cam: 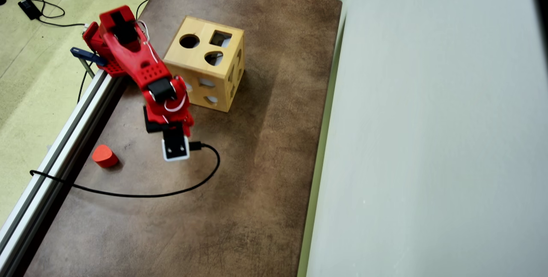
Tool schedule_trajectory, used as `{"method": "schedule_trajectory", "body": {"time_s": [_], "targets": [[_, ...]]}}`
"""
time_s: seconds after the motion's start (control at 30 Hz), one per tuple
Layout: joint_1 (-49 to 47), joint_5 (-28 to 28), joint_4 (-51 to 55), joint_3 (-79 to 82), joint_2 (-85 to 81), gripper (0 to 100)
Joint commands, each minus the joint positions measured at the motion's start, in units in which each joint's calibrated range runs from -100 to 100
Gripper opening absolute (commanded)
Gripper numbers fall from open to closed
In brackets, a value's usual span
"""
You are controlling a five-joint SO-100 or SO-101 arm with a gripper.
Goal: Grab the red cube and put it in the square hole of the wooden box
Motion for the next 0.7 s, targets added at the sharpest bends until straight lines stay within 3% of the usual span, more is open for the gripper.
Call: {"method": "schedule_trajectory", "body": {"time_s": [0.0, 0.27, 0.67], "targets": [[0.05, -6.98, 3.32, -1.43, -12.99, 2], [-0.02, -18.12, 4.93, -0.53, -21.74, 2], [-3.96, -24.18, 5.09, 0.18, -22.08, 2]]}}
